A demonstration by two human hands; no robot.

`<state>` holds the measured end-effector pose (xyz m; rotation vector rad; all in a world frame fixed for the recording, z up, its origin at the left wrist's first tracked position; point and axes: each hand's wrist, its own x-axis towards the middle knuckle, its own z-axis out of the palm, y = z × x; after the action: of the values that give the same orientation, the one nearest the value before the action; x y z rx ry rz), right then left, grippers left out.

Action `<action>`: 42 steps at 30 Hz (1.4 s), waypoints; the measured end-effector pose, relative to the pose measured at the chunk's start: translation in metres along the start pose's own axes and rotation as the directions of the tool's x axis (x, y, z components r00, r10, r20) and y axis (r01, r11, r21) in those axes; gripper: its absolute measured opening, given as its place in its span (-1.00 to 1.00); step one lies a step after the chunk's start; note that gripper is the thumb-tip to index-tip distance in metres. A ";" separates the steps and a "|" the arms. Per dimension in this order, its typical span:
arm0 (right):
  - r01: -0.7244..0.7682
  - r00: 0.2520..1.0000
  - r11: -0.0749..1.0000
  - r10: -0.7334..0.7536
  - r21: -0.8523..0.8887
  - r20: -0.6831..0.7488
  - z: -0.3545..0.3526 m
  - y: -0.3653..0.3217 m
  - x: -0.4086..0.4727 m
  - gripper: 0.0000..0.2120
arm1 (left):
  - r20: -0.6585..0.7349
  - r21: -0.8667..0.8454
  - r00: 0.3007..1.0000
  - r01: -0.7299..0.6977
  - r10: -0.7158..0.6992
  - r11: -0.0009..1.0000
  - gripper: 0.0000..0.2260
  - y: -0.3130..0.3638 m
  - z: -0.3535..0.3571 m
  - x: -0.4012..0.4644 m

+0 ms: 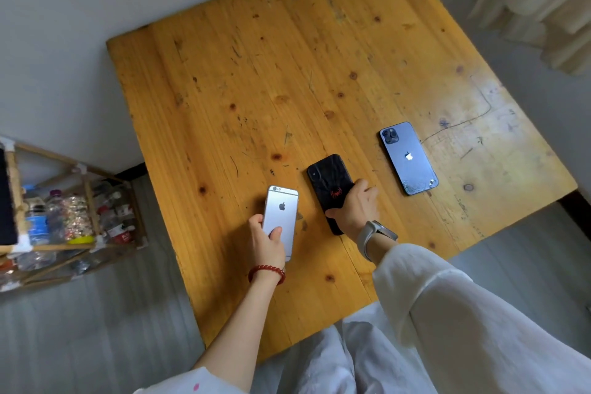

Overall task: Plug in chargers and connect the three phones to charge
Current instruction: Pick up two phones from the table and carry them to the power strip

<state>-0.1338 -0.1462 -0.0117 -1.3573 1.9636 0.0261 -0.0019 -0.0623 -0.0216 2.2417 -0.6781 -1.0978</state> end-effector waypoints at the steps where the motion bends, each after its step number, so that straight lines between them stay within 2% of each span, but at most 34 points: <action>1: 0.055 0.998 0.998 -0.055 0.028 -0.004 0.001 0.002 -0.003 -0.53 | -0.007 0.000 1.000 -0.015 0.015 1.000 -0.67 0.000 -0.001 -0.001; 4: 0.146 0.989 0.985 -0.147 0.088 0.007 -0.002 0.012 -0.015 -0.75 | 0.000 0.010 0.999 -0.046 0.046 0.999 -0.70 0.003 -0.004 -0.005; 9: 0.165 0.986 0.964 -0.162 0.210 -0.028 -0.029 0.055 -0.038 -0.76 | 0.070 0.018 0.994 -0.086 0.084 0.996 -0.67 0.021 0.003 -0.026; 11: 0.138 0.990 0.936 -0.125 0.324 -0.060 -0.040 0.081 -0.052 -0.77 | 0.100 0.007 0.989 -0.107 0.106 0.994 -0.67 0.031 0.015 -0.040; 14: 0.106 0.982 0.877 -0.019 0.470 -0.186 -0.059 0.131 -0.074 -0.82 | 0.191 0.010 0.961 -0.205 0.200 0.979 -0.71 0.045 0.047 -0.074; 16: 0.079 0.968 0.846 0.061 0.527 -0.245 -0.072 0.167 -0.091 -0.84 | 0.244 0.012 0.930 -0.286 0.274 0.958 -0.72 0.053 0.071 -0.098; 19: 0.034 0.926 0.783 0.209 0.621 -0.314 -0.089 0.243 -0.128 -0.85 | 0.369 0.033 0.848 -0.421 0.380 0.907 -0.72 0.061 0.119 -0.154; 23: -0.019 0.834 0.672 0.419 0.740 -0.359 -0.100 0.360 -0.198 -0.90 | 0.565 0.049 0.696 -0.565 0.444 0.824 -0.76 0.048 0.189 -0.253; 28: -0.073 0.640 0.486 0.693 0.871 -0.333 -0.091 0.525 -0.318 -0.87 | 0.746 0.038 0.456 -0.757 0.485 0.653 -0.79 -0.005 0.275 -0.418; 32: -0.097 0.425 0.345 0.862 0.934 -0.275 -0.073 0.631 -0.421 -0.79 | 0.898 -0.032 0.221 -0.830 0.381 0.556 -0.80 -0.062 0.333 -0.556; 36: -0.061 0.189 0.175 0.969 0.983 -0.161 -0.044 0.709 -0.518 -0.77 | 0.976 -0.135 -0.039 -0.877 0.213 0.461 -0.82 -0.126 0.369 -0.688; 38: -0.023 0.121 0.110 0.987 0.994 -0.106 -0.036 0.727 -0.546 -0.78 | 0.979 -0.185 -0.131 -0.895 0.159 0.405 -0.82 -0.147 0.380 -0.726; 40: 0.029 -0.001 0.015 1.000 0.999 -0.015 -0.020 0.759 -0.590 -0.77 | 0.968 -0.251 -0.240 -0.909 0.076 0.332 -0.82 -0.186 0.397 -0.783; 42: 0.064 -0.076 -0.035 0.996 0.997 0.040 -0.008 0.788 -0.624 -0.77 | 0.952 -0.299 -0.304 -0.912 0.025 0.282 -0.82 -0.219 0.413 -0.830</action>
<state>-0.6754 0.6980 0.0573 1.0249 2.5233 -1.4514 -0.7447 0.5264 0.0700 0.3659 -2.8785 -1.7330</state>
